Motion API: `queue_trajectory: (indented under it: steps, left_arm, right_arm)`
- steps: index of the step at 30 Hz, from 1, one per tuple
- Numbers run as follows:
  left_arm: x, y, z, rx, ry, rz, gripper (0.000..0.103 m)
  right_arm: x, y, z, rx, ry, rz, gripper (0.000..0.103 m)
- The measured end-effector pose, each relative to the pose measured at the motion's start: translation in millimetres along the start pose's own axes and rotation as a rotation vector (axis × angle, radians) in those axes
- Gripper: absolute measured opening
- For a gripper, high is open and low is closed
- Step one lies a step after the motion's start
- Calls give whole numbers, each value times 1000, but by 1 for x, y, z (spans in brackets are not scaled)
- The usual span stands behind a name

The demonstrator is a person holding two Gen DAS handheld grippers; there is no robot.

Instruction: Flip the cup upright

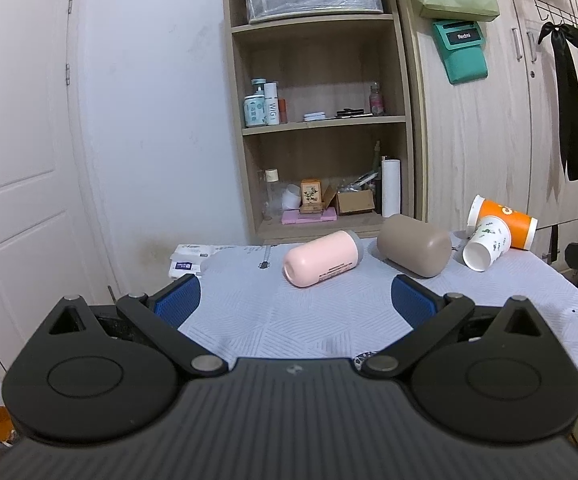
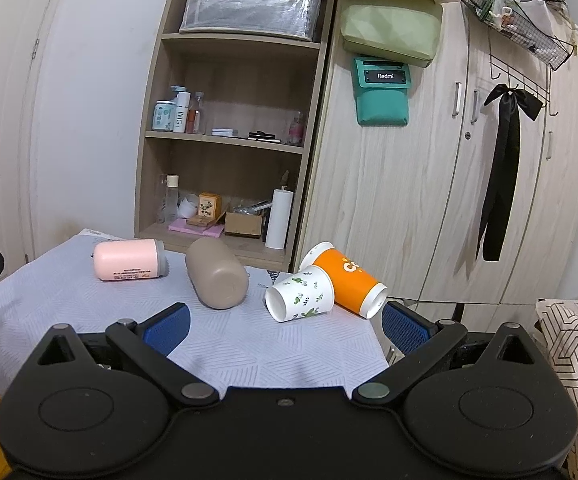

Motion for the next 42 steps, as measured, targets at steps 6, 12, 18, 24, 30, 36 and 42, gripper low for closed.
queue_trajectory:
  steps: [6,12,18,24,30,36,42]
  left_arm:
    - [2,-1,-1,2,10,-5,103]
    - [6,-3,-3,11,27,-8,103]
    - [6,-5,-1,8,28,-15,103]
    - [5,-6,-2,17,34,-30,103]
    - [21,-5,16,78,51,-145,103]
    - [73,-12,32,194,101,-244,103]
    - [137,-30,35,337,132,-377,103]
  right_arm:
    - [1,0,-2,-6,10,1,103]
    - [4,-2,-3,1,22,2,103]
    - [4,-3,-4,0,26,2,103]
    - [4,-3,-5,-1,27,9,103]
    - [13,-4,-4,23,36,123,103]
    - [49,-5,-10,105,85,280,103]
    - [100,5,-5,105,113,389,103]
Point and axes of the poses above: each gripper's, at about its wrist camera, not at the fingertips, and x roughly the way its jaws point, y to its left, z to its top, the point moved 6 cm from there along x, roughly the way its jaws point, and after that the axes turned 12 degrees about z, right-handed, at the moved point
